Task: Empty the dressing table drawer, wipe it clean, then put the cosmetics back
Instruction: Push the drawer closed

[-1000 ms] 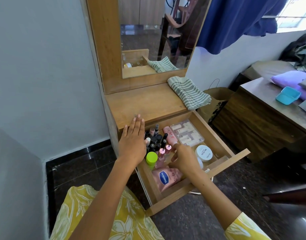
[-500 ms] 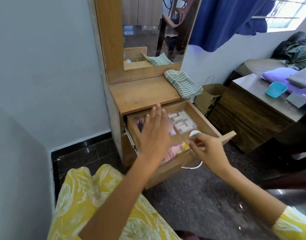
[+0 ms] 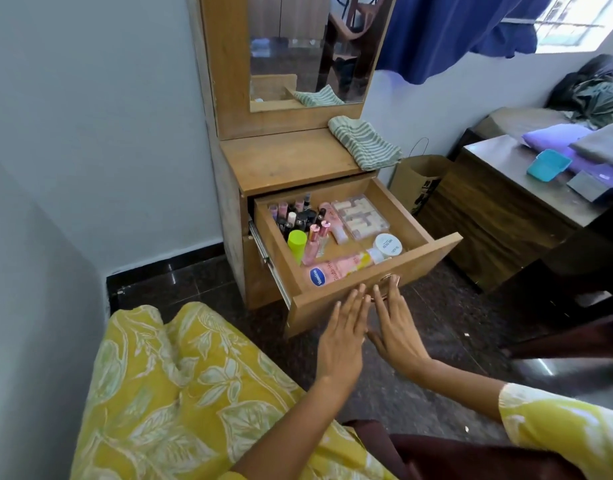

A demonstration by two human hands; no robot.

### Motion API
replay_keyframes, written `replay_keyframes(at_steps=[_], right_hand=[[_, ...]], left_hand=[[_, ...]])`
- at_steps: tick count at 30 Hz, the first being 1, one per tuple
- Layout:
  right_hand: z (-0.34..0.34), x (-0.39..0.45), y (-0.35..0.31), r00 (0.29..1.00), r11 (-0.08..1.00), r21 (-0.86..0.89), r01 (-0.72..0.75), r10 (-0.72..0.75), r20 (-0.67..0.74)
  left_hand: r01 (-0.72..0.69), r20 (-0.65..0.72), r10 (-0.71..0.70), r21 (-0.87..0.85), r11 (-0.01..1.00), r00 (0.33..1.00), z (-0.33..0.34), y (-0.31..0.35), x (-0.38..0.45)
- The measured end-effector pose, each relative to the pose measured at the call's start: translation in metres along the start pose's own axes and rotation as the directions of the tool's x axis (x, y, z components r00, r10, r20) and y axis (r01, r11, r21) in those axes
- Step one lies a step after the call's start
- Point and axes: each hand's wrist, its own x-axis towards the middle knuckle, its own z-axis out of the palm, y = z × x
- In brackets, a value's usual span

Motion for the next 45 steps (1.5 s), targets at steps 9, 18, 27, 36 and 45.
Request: replay_keyframes(at_steps=[9, 18, 27, 36, 45], right_hand=[[0.02, 0.037, 0.002, 1.0, 0.999, -0.053, -0.006, 0.006, 0.012], [0.029, 0.109, -0.006, 0.998, 0.998, -0.066, -0.025, 0.022, -0.052], [0.038, 0.185, -0.02, 0.994, 0.998, -0.028, -0.061, 0.058, -0.096], [0.035, 0.239, -0.032, 0.995, 0.994, -0.066, -0.086, 0.082, -0.064], [0.037, 0.251, -0.035, 0.994, 0.992, -0.083, -0.094, 0.089, -0.056]], left_hand=[[0.049, -0.062, -0.038, 0.196, 0.979, 0.997, 0.011, -0.023, 0.019], [0.087, 0.009, -0.089, 0.125, 0.988, 0.996, 0.016, -0.064, 0.075], [0.126, 0.026, -0.13, 0.112, 0.986, 0.991, 0.016, -0.112, 0.129], [0.151, 0.047, -0.164, 0.21, 0.966, 0.985, 0.017, -0.149, 0.166], [0.144, 0.066, -0.158, 0.18, 0.973, 0.985, 0.017, -0.156, 0.173]])
